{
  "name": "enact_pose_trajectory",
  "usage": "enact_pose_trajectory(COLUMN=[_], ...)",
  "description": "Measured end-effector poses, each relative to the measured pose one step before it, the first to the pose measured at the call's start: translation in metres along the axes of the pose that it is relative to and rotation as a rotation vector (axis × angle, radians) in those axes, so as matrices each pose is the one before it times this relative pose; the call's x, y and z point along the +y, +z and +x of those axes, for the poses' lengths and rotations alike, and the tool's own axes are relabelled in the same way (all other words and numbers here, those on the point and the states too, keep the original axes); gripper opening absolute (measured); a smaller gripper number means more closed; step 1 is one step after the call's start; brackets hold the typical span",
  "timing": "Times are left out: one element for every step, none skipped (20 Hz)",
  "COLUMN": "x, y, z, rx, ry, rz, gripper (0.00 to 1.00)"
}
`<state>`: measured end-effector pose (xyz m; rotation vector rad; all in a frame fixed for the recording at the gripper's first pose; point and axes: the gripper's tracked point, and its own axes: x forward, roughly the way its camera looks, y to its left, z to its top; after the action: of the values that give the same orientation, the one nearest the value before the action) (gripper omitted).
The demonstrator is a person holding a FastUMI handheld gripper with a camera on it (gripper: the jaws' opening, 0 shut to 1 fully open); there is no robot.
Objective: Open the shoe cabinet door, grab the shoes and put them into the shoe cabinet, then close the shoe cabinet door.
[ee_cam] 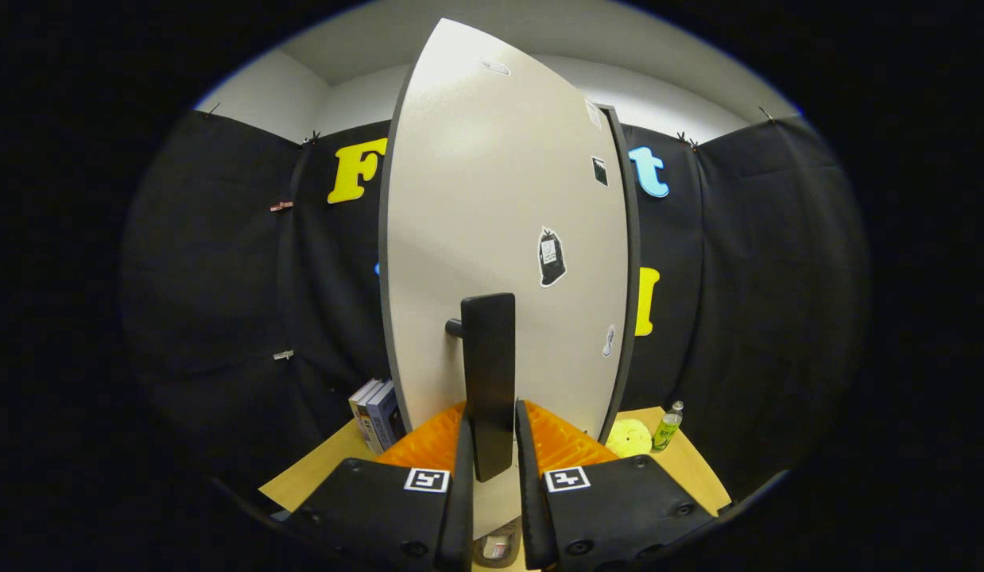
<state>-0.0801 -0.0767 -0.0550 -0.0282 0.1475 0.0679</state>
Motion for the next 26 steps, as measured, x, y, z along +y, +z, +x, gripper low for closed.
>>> enact_pose_trajectory(x=[-0.00926, -0.00945, -0.00899, -0.00767, -0.00715, -0.0068, -0.00763, -0.00781, -0.00938, -0.00993, -0.01008, -0.01098, -0.00791, -0.00434, -0.00989, -0.01068, -0.00725, -0.00709, -0.00587, -0.00873, -0.00912, -0.00804, -0.00587, -0.00422, 0.0003, -0.00088], y=[0.00036, 0.00075, 0.00074, 0.00071, 0.00196, -0.0005, -0.00059, 0.00056, 0.00078, 0.00185, 0.00182, 0.00184, 0.00288, 0.00485, 0.00404, 0.00052, 0.00214, 0.00273, 0.00296, 0.00286, 0.0026, 0.00227, 0.00302, 0.00268, 0.00206, 0.00318], z=[-0.00632, -0.00513, -0.00608, -0.00459, -0.00462, -0.00373, -0.00327, -0.00337, -0.00349, -0.00295, -0.00325, -0.00178, -0.00344, -0.00463, -0.00296, 0.00214, -0.00315, 0.00059, -0.00108, -0.00427, -0.00365, -0.00206, -0.00174, -0.00151, -0.00211, -0.00472], rx=[-0.0017, -0.00462, -0.00574, -0.01006, -0.00792, -0.00091, -0.00002, -0.00167, -0.00262, -0.00261, -0.0031, -0.00481, -0.01059, -0.02118, -0.01711, -0.00673, -0.0019, -0.00501, -0.00448, -0.00389, -0.00509, -0.0086, -0.00863, -0.00745, -0.00841, -0.01441], ry=[0.0038, 0.00432, 0.00552, 0.00703, 0.00912, 0.00837, 0.00356, -0.00267, -0.00589, -0.00835, -0.01053, -0.01094, 0.00021, -0.0022, -0.03278, -0.03646, -0.01469, -0.00381, -0.00439, -0.01575, -0.02252, -0.02045, -0.01375, -0.00752, 0.0141, 0.00597], rz=[0.00077, 0.00259, 0.00168, 0.002, 0.00121, -0.00123, -0.00488, -0.00494, -0.00026, 0.00814, 0.01637, 0.02032, 0.01947, 0.00766, -0.00977, -0.01091, -0.00189, 0.00817, 0.01425, 0.01106, 0.00485, 0.00424, 0.00595, 0.008, 0.01016, -0.00053], gripper=[0.29, 0.29, 0.29, 0.29, 0.29, 0.29, 0.28, 0.28, 0.28, 0.28, 0.28, 0.28, 0.28, 0.28, 0.26, 0.26, 0.23, 0.23, 0.23, 0.23, 0.23, 0.23, 0.23, 0.23, 0.23, 0.23])
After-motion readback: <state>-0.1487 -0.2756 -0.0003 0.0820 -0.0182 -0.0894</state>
